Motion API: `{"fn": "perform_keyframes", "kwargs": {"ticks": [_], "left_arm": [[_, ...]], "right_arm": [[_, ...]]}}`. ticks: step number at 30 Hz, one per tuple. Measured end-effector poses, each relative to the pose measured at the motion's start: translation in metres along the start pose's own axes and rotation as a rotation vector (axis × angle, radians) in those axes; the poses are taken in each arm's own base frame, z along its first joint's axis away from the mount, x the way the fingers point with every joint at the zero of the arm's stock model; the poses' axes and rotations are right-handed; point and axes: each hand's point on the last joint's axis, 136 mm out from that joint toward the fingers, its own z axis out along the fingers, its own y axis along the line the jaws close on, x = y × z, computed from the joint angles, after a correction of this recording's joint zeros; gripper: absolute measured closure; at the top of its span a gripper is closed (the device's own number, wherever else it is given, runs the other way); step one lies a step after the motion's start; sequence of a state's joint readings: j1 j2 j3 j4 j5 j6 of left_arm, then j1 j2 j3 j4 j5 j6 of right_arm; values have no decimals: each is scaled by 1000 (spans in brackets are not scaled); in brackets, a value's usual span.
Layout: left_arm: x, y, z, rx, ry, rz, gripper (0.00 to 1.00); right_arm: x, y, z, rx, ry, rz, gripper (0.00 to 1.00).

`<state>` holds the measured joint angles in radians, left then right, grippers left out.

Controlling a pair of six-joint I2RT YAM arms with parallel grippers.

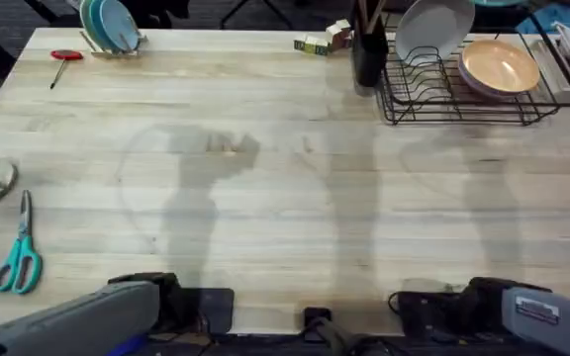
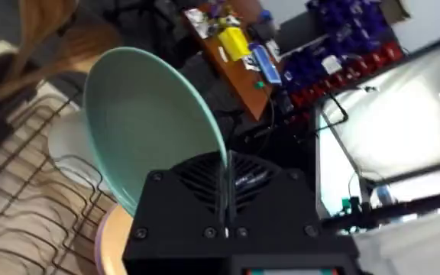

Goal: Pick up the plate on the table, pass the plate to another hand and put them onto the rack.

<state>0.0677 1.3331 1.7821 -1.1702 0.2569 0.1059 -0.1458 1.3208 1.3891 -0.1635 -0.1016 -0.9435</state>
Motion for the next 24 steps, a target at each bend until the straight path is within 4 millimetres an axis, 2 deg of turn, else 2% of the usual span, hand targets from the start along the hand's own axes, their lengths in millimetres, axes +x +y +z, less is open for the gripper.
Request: {"fn": "perform_keyframes", "kwargs": {"ticks": [7, 14, 24], "left_arm": [[0, 0, 0, 0, 0, 0, 7], [0, 0, 0, 0, 1, 0, 7], [0, 0, 0, 0, 0, 0, 8]], "right_arm": [[22, 30, 43, -105, -22, -191, 973], [40, 50, 87, -124, -53, -347, 973], [59, 72, 118, -149, -74, -471, 973]]}}
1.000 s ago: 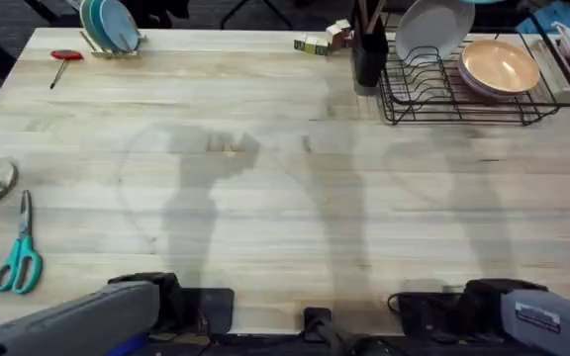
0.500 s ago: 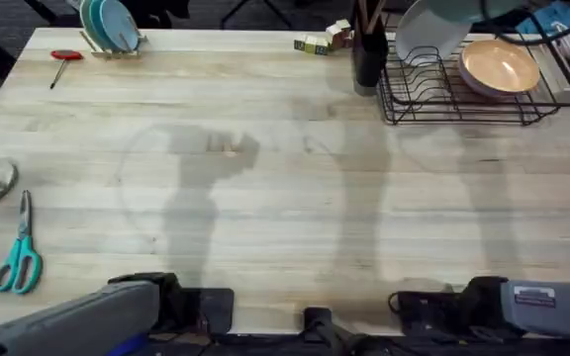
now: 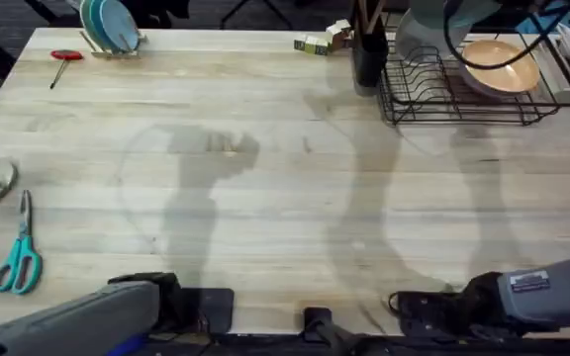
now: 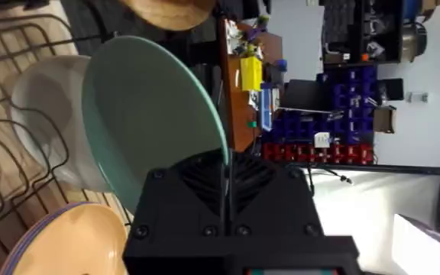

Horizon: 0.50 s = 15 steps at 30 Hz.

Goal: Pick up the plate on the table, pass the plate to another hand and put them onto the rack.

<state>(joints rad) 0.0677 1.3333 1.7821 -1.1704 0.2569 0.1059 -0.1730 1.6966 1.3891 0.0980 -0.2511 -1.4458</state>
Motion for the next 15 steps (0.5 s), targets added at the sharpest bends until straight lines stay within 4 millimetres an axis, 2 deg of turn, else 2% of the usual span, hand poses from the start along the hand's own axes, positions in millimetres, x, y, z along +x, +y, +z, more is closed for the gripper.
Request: {"fn": "perform_keyframes", "kwargs": {"ticks": [5, 6, 15], "left_arm": [[0, 0, 0, 0, 0, 0, 7], [0, 0, 0, 0, 0, 0, 7], [0, 0, 0, 0, 0, 0, 7]], "right_arm": [[6, 16, 12, -35, 5, 0, 973], [15, 33, 25, -61, 12, -1, 975], [21, 54, 36, -105, 13, 13, 973]]}}
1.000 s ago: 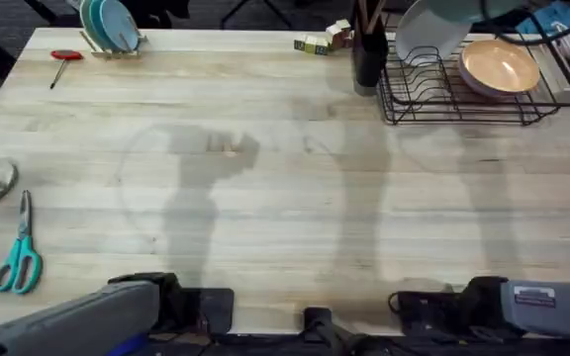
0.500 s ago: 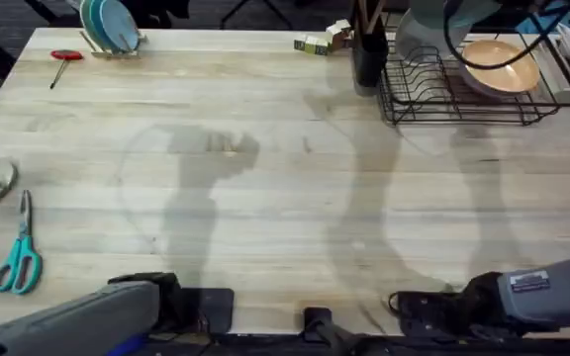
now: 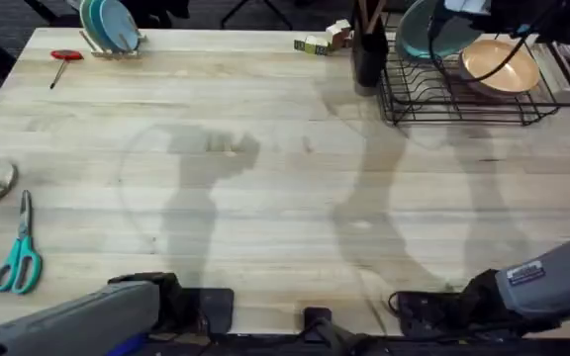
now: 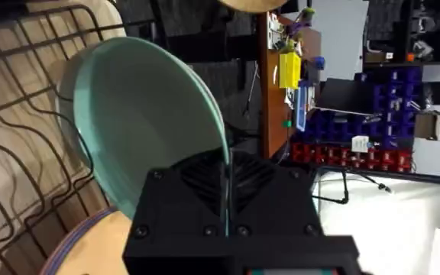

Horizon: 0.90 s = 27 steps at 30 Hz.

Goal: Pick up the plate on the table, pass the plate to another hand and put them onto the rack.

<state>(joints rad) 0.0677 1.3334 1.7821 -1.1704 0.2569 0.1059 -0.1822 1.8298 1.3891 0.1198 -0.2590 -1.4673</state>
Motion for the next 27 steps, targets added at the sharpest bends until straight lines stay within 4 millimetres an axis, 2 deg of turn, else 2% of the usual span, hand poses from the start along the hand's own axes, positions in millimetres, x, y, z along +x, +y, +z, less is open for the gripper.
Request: {"fn": "perform_keyframes", "kwargs": {"ticks": [9, 13, 15, 16, 20, 21, 23, 27], "left_arm": [[0, 0, 0, 0, 0, 0, 7], [0, 0, 0, 0, 0, 0, 6], [0, 0, 0, 0, 0, 0, 6], [0, 0, 0, 0, 0, 0, 6], [0, 0, 0, 0, 0, 0, 6], [0, 0, 0, 0, 0, 0, 6], [0, 0, 0, 0, 0, 0, 6], [0, 0, 0, 0, 0, 0, 6]], "right_arm": [[6, 25, 15, -57, 2, 14, 973], [6, 25, 14, -58, 2, 14, 860], [6, 25, 15, -58, 2, 14, 850], [6, 25, 15, -57, 1, 14, 760], [6, 25, 15, -57, 1, 14, 175], [5, 25, 15, -58, 0, 13, 57], [4, 25, 15, -58, -1, 21, 10], [1, 25, 16, -60, -6, 56, 9]]}}
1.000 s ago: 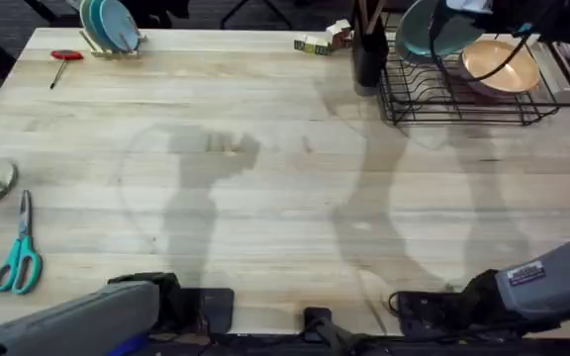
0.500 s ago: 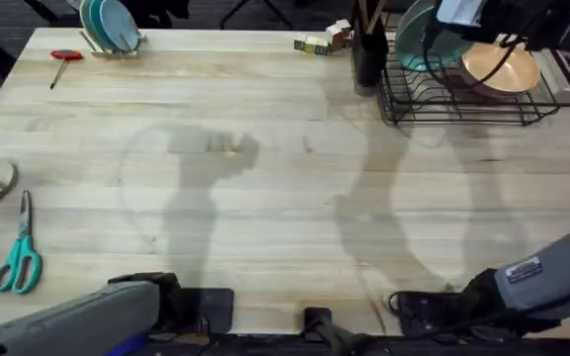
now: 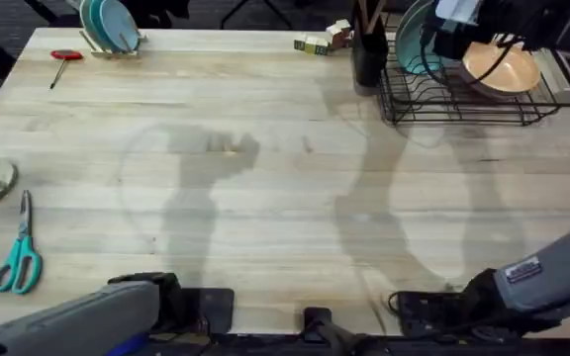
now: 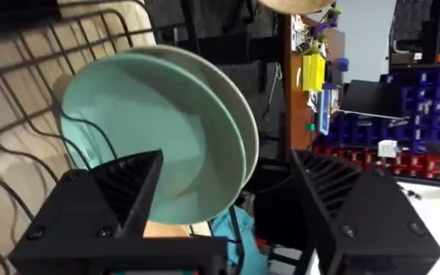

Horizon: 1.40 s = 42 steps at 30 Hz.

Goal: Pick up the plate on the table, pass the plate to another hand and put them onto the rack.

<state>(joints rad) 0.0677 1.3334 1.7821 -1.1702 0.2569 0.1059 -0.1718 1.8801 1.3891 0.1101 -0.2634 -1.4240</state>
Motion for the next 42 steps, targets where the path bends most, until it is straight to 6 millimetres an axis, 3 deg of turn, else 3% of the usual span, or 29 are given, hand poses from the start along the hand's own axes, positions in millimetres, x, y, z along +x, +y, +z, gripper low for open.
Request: {"fn": "perform_keyframes", "kwargs": {"ticks": [7, 17, 29, 35, 42], "left_arm": [[0, 0, 0, 0, 0, 0, 7], [0, 0, 0, 0, 0, 0, 6], [0, 0, 0, 0, 0, 0, 7], [0, 0, 0, 0, 0, 0, 7], [0, 0, 0, 0, 0, 0, 7]], "right_arm": [[-14, -13, -21, 4, -10, 105, 9], [-51, -8, -94, -130, 5, 363, 9], [-97, -17, -174, -148, -17, 700, 9], [-106, -20, -209, -138, -9, 980, 9], [-112, -6, -244, -176, 45, 1311, 9]]}}
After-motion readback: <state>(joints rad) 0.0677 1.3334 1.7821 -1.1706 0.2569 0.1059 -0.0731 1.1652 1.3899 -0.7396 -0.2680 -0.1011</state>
